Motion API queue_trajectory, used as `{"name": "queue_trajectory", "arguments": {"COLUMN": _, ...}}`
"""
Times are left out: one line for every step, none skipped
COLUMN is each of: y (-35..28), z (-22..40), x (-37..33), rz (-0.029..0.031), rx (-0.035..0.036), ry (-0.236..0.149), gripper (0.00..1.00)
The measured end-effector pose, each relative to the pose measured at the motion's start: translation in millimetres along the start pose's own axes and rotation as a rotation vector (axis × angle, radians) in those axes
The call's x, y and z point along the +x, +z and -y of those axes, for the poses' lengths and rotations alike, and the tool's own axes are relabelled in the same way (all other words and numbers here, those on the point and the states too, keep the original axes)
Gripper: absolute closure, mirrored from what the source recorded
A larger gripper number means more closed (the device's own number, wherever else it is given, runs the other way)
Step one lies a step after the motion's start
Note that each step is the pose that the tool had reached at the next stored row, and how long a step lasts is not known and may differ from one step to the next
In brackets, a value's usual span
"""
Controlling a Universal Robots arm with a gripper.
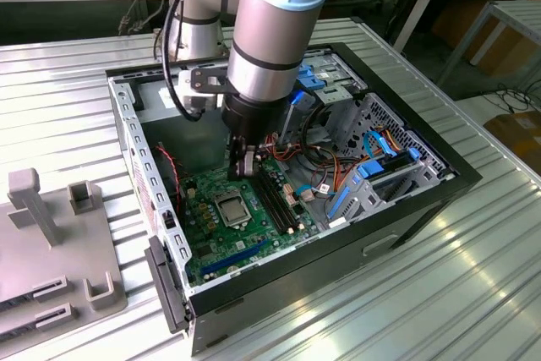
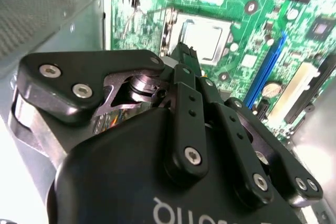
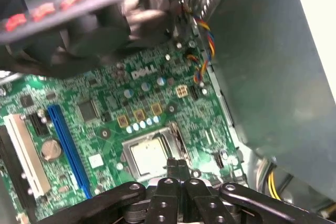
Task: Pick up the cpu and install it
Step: 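Install the first cpu locking lever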
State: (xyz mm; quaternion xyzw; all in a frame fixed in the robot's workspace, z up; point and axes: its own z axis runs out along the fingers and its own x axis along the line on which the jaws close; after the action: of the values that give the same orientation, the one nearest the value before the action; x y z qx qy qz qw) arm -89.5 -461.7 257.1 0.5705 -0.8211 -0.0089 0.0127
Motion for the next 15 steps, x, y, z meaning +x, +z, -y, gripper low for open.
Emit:
{"name": "queue_trajectory", "arguments": {"y": -0.1, "z": 7.8, "x": -2.9, "rz": 0.0, "rx": 0.0, "ry": 0.0, "gripper": 0.89}}
{"name": "queue_trajectory", "arguments": {"y": -0.2, "z": 12.0, "x": -4.4, "rz": -0.0001, "rx": 0.0, "ry": 0.0, "gripper": 0.89}}
{"name": "queue_trajectory", "arguments": {"y": -0.2, "z": 15.2, "x": -5.6, "rz": 0.0001, "rx": 0.0, "ry": 0.0, "gripper": 0.89}}
{"name": "queue_trajectory", "arguments": {"y": -0.2, "z": 17.8, "x": -6.6, "rz": 0.0001, "rx": 0.0, "ry": 0.0, "gripper": 0.89}}
{"name": "queue_trajectory", "arguments": {"y": -0.2, "z": 19.9, "x": -7.4, "rz": 0.0, "rx": 0.0, "ry": 0.0, "gripper": 0.89}}
{"name": "queue_trajectory", "arguments": {"y": -0.2, "z": 21.5, "x": -8.0, "rz": 0.0001, "rx": 0.0, "ry": 0.0, "gripper": 0.89}}
{"name": "queue_trajectory", "arguments": {"y": -0.2, "z": 23.2, "x": -8.6, "rz": 0.0, "rx": 0.0, "ry": 0.0, "gripper": 0.89}}
{"name": "queue_trajectory", "arguments": {"y": -0.3, "z": 25.0, "x": -9.3, "rz": 0.0012, "rx": -0.0006, "ry": 0.0, "gripper": 0.89}}
{"name": "queue_trajectory", "arguments": {"y": -0.2, "z": 26.0, "x": -9.6, "rz": 0.0058, "rx": -0.0022, "ry": 0.0, "gripper": 0.89}}
{"name": "queue_trajectory", "arguments": {"y": -0.2, "z": 27.4, "x": -10.2, "rz": 0.014, "rx": -0.0053, "ry": 0.0, "gripper": 0.89}}
{"name": "queue_trajectory", "arguments": {"y": -0.2, "z": 28.5, "x": -10.6, "rz": 0.0222, "rx": -0.0083, "ry": -0.001, "gripper": 0.89}}
{"name": "queue_trajectory", "arguments": {"y": -0.2, "z": 29.8, "x": -11.1, "rz": 0.0313, "rx": -0.0117, "ry": -0.001, "gripper": 0.89}}
{"name": "queue_trajectory", "arguments": {"y": -0.3, "z": 30.8, "x": -11.5, "rz": 0.0375, "rx": -0.014, "ry": -0.001, "gripper": 0.89}}
{"name": "queue_trajectory", "arguments": {"y": -0.2, "z": 31.9, "x": -12.1, "rz": 0.0395, "rx": -0.0146, "ry": -0.002, "gripper": 0.89}}
{"name": "queue_trajectory", "arguments": {"y": -0.2, "z": 32.7, "x": -12.4, "rz": 0.0394, "rx": -0.0147, "ry": -0.001, "gripper": 0.89}}
